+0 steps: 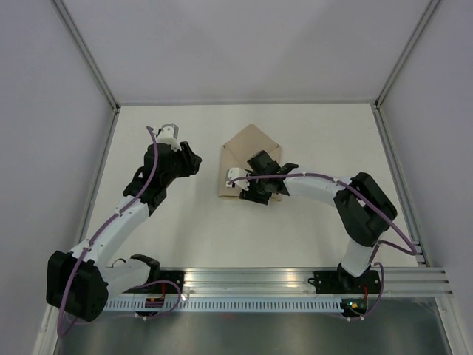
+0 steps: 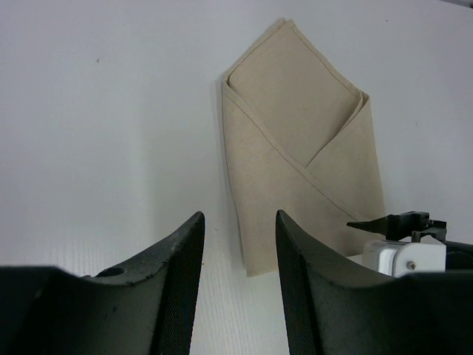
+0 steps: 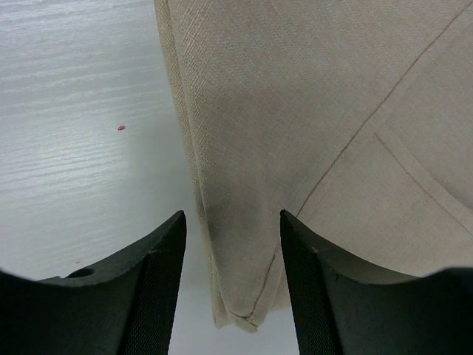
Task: Fold the napkin, place the utensils inside, and roll it up
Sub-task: Roll the napkin with the utensil
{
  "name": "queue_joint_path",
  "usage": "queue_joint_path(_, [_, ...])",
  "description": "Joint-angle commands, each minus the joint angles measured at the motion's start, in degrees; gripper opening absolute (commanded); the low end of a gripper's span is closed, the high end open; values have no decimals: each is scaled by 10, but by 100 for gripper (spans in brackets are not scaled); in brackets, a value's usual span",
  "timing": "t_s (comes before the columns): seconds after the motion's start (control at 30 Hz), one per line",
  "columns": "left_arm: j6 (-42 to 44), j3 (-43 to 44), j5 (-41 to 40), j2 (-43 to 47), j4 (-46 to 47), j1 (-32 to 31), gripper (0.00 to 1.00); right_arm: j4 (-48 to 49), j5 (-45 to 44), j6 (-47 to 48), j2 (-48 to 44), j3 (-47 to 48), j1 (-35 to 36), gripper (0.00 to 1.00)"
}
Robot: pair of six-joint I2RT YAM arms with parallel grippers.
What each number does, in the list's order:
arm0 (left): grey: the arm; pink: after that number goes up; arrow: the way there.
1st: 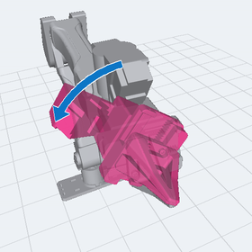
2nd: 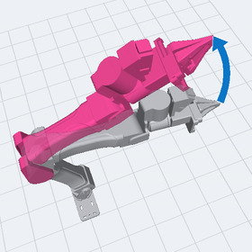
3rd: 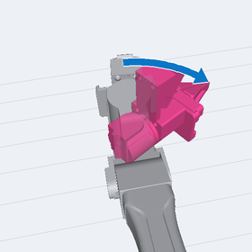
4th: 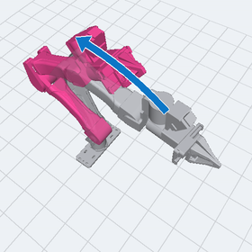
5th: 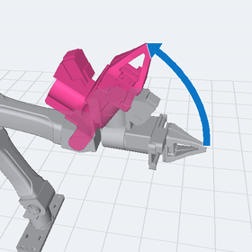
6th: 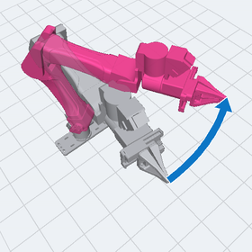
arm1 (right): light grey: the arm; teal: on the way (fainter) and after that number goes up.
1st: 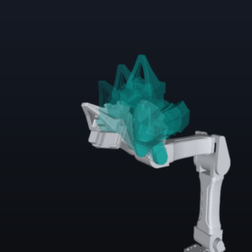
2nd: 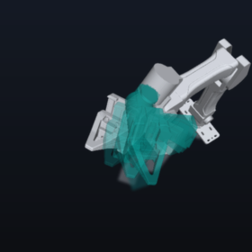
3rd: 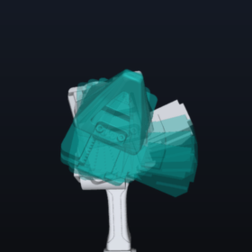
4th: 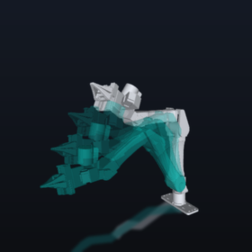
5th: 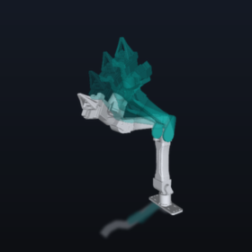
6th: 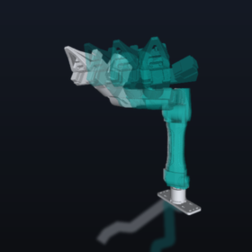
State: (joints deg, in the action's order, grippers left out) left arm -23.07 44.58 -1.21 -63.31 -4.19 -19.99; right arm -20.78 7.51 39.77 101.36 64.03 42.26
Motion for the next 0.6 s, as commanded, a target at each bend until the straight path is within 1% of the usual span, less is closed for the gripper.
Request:
queue_joint_path(0.0, [16, -7, 9, -3, 21, 1, 49, 26, 2, 21, 13, -7, 0, 59])
queue_joint_path(0.2, [21, -18, 9, -6, 30, 1, 49, 28, 2, 31, 27, -7, 1, 59])
queue_joint_path(0.3, [23, -20, 25, -12, 36, 0, 49, 21, 3, 37, 38, -3, 1, 57])
queue_joint_path(0.37, [25, -25, 27, -14, 38, 1, 49, 19, 3, 44, 40, -6, 0, 53])
queue_joint_path(0.57, [29, -38, 31, -16, 62, 1, 49, 13, 3, 52, 45, -7, 0, 50])
